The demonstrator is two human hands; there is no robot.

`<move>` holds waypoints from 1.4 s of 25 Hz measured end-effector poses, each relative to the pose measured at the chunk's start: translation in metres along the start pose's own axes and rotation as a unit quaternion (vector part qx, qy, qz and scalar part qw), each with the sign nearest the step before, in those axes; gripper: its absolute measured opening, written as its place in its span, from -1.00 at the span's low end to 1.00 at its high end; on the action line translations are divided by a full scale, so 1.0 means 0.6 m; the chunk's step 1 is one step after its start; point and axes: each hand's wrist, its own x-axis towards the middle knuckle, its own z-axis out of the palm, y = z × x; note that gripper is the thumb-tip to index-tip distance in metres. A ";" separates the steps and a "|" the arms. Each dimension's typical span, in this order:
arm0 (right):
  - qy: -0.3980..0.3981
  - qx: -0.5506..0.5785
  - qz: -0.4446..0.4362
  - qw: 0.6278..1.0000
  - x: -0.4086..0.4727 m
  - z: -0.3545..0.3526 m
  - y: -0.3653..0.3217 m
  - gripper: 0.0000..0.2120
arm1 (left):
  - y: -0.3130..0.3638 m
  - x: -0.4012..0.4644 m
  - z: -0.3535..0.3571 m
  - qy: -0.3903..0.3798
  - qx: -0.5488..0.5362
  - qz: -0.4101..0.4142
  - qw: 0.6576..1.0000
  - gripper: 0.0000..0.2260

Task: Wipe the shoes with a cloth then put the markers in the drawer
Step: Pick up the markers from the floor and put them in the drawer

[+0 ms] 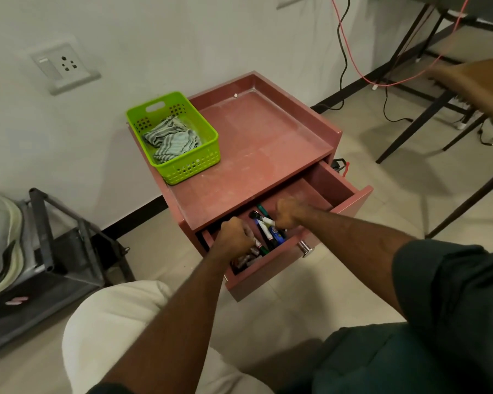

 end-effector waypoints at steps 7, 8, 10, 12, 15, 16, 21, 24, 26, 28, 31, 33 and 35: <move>0.045 0.027 -0.033 0.998 -0.032 -0.015 -0.010 -0.67 | -0.004 -0.059 -0.016 0.023 -0.064 0.037 0.997 -0.89; 0.050 0.051 -0.041 0.997 -0.037 -0.019 -0.007 -0.72 | -0.005 -0.066 -0.014 0.025 -0.071 0.043 0.996 -0.89; 0.085 0.099 -0.085 0.988 -0.055 -0.031 0.005 -0.85 | -0.002 -0.081 -0.008 0.031 -0.078 0.060 0.995 -0.88; 0.159 0.123 -0.150 0.968 -0.086 -0.039 0.022 -0.84 | 0.006 -0.096 -0.002 0.056 -0.058 0.102 0.992 -0.84; 0.232 0.068 -0.224 0.944 -0.152 -0.010 0.051 -0.85 | 0.026 -0.135 0.013 0.121 0.023 0.157 0.980 -0.87; 0.229 0.022 -0.238 0.944 -0.171 0.009 0.063 -0.84 | 0.032 -0.149 0.023 0.130 0.054 0.178 0.974 -0.87; 0.183 -0.066 -0.252 0.948 -0.211 0.085 0.109 -0.73 | 0.025 -0.200 0.084 0.066 0.229 0.275 0.931 -0.86; 0.226 -0.106 -0.264 0.932 -0.212 0.109 0.120 -0.60 | 0.002 -0.201 0.097 0.050 0.280 0.286 0.915 -0.69; 0.231 -0.126 -0.259 0.929 -0.213 0.124 0.130 -0.54 | -0.008 -0.202 0.105 0.028 0.298 0.279 0.913 -0.53; 0.196 -0.143 -0.247 0.938 -0.210 0.131 0.135 -0.47 | -0.013 -0.196 0.106 0.026 0.311 0.266 0.912 -0.43; 0.153 -0.155 -0.226 0.949 -0.189 0.127 0.130 -0.37 | -0.020 -0.180 0.102 0.041 0.323 0.242 0.914 -0.37; 0.147 -0.162 -0.223 0.950 -0.171 0.118 0.124 -0.36 | -0.024 -0.170 0.100 0.050 0.320 0.230 0.918 -0.35; 0.141 -0.171 -0.222 0.950 -0.155 0.110 0.118 -0.35 | -0.028 -0.161 0.099 0.064 0.320 0.215 0.921 -0.33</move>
